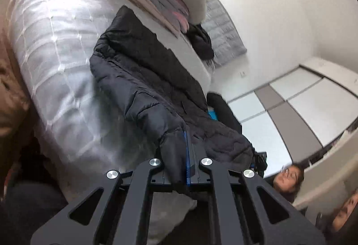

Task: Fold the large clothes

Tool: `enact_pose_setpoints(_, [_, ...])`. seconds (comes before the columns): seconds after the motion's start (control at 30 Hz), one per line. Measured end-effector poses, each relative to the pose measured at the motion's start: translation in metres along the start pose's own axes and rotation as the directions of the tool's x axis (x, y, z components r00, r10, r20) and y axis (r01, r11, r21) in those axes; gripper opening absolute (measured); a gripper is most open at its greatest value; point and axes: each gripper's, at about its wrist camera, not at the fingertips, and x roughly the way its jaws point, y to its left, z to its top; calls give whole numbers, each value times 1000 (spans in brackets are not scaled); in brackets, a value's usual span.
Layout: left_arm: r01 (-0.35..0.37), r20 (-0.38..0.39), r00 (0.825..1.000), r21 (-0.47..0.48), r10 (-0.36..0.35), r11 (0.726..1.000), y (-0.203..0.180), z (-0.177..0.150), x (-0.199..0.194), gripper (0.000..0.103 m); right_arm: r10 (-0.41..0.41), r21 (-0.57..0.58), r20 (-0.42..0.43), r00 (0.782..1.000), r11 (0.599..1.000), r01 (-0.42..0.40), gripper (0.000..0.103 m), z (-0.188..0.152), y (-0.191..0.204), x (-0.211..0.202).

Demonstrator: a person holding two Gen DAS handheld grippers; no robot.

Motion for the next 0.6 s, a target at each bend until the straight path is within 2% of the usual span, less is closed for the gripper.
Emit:
enact_pose_setpoints(0.13, [10, -38, 999, -53, -12, 999, 22, -28, -3, 5, -31, 80, 3, 1000, 996, 31, 7, -23, -28, -20])
enact_pose_setpoints(0.23, [44, -21, 999, -101, -46, 994, 36, -29, -2, 5, 5, 128, 32, 999, 992, -9, 7, -28, -43, -24])
enact_pose_setpoints(0.33, [89, 17, 996, -111, -87, 990, 35, -15, -3, 5, 53, 131, 59, 997, 990, -60, 7, -18, -42, -21])
enact_pose_setpoints(0.47, [138, 78, 988, -82, -132, 987, 13, 26, 1, 5, 80, 94, 74, 994, 992, -86, 7, 21, -25, 5])
enact_pose_setpoints(0.6, [174, 148, 975, -38, -167, 984, -5, 93, 15, 5, 74, 52, 86, 994, 996, -79, 7, 73, -7, 44])
